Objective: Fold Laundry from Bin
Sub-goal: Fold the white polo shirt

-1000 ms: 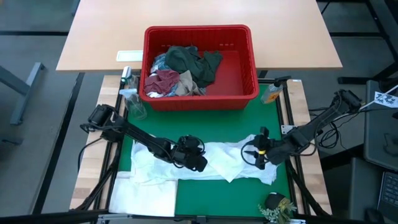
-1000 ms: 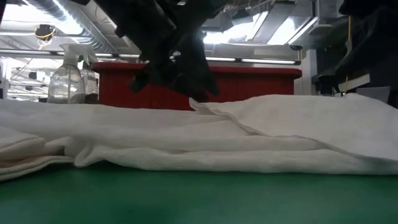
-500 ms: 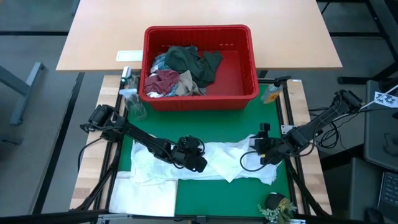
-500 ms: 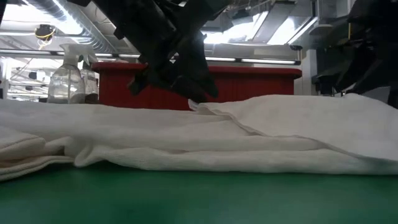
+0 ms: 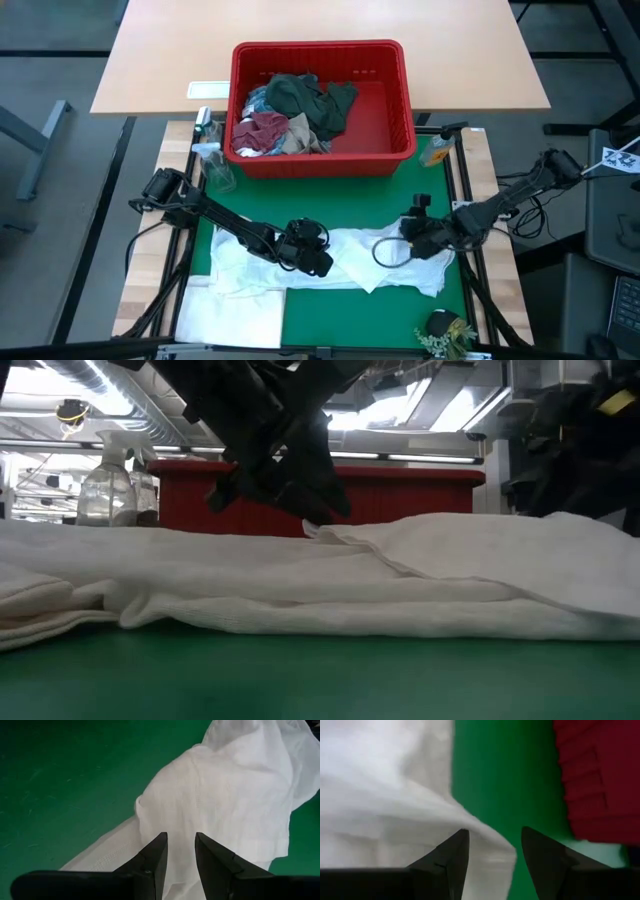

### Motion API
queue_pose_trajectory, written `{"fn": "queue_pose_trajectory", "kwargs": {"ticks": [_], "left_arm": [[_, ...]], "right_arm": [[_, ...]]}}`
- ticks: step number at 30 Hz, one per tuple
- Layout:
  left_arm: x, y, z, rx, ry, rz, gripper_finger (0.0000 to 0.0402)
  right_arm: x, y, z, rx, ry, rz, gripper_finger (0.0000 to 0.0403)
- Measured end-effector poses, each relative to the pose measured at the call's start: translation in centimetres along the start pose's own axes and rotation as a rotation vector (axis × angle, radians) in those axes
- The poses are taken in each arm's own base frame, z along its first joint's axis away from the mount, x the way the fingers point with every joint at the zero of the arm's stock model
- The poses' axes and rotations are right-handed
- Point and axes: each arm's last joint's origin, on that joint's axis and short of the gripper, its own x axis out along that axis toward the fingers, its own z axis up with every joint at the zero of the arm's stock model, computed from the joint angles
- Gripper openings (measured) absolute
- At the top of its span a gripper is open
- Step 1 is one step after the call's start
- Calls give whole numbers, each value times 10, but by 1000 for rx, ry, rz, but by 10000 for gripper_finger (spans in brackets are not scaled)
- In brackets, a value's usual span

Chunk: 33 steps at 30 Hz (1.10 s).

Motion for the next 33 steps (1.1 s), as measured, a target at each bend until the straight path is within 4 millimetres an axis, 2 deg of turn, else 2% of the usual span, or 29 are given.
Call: {"fn": "queue_pose_trajectory", "kwargs": {"ticks": [6,11,15,19,21,26,30,33], "left_arm": [[0,0,0,-1,1,0,94],[0,0,0,-8,3,-2,94],[2,1,1,-14,40,-19,94],[2,1,1,-15,54,-26,94],[2,1,1,-14,56,-24,94],[2,5,-1,4,80,4,94],[2,7,-2,-30,93,31,94],[3,9,-1,-29,99,38,94]], "right_arm": [[13,-12,2,92,91,83,182],[13,-11,4,90,103,183,168],[13,-10,4,87,108,224,114],[13,-9,3,93,115,237,31],[13,-9,2,98,130,255,10],[10,-11,-8,141,242,266,25],[7,-12,-19,207,388,278,7],[5,-12,-24,262,462,299,11]]}}
